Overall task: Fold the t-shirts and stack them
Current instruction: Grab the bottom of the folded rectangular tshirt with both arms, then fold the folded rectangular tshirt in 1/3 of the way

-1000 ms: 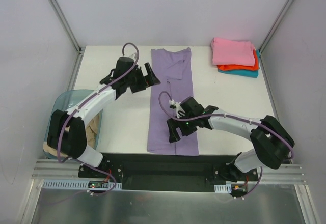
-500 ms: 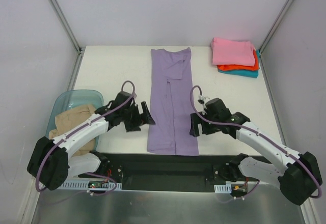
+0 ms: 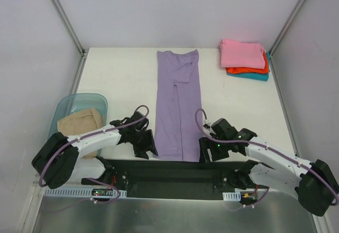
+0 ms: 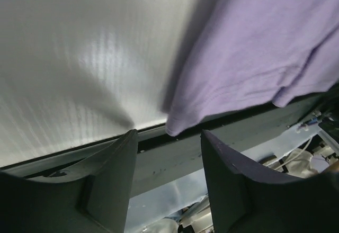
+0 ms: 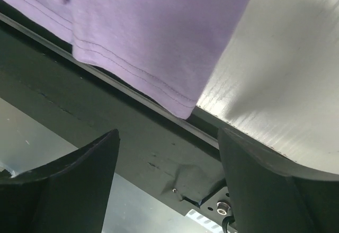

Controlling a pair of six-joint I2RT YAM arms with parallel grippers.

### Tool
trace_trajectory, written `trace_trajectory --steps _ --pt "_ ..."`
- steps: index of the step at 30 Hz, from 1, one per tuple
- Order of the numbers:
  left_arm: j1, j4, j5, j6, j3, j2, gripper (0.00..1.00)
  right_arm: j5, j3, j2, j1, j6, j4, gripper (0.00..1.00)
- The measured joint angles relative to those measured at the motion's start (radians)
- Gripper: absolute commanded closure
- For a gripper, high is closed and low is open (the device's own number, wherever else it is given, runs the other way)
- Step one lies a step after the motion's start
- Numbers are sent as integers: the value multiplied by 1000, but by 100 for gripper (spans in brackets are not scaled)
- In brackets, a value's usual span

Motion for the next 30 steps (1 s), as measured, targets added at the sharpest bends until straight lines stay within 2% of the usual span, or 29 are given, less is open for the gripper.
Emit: trace_trajectory --steps 2,3,5,6,9,10,14,15,18,23,30 --pt "0 -2 -16 3 10 52 58 -3 -12 19 8 11 11 28" --pt "0 -6 -16 3 19 71 67 -3 -18 26 13 18 18 28" --pt "-1 -8 -23 10 50 113 76 -2 -24 42 18 27 34 31" --pt "-6 -5 -26 13 65 135 80 -1 -24 52 20 31 40 39" --pt "-13 6 -40 23 89 180 96 7 -24 98 22 46 69 54" --pt "-14 6 -40 27 92 188 100 10 -24 118 23 53 78 55" --pt "-24 6 -49 40 111 200 100 8 -23 180 24 64 104 74" --pt "-26 6 -52 42 114 200 100 8 -23 192 25 64 111 83" --pt "-27 5 -59 49 116 195 100 16 -10 210 25 61 120 99" --pt "-27 -8 -75 73 134 151 100 87 84 204 26 31 114 99" --pt "2 -9 -82 119 238 124 100 229 223 110 24 -47 81 99"
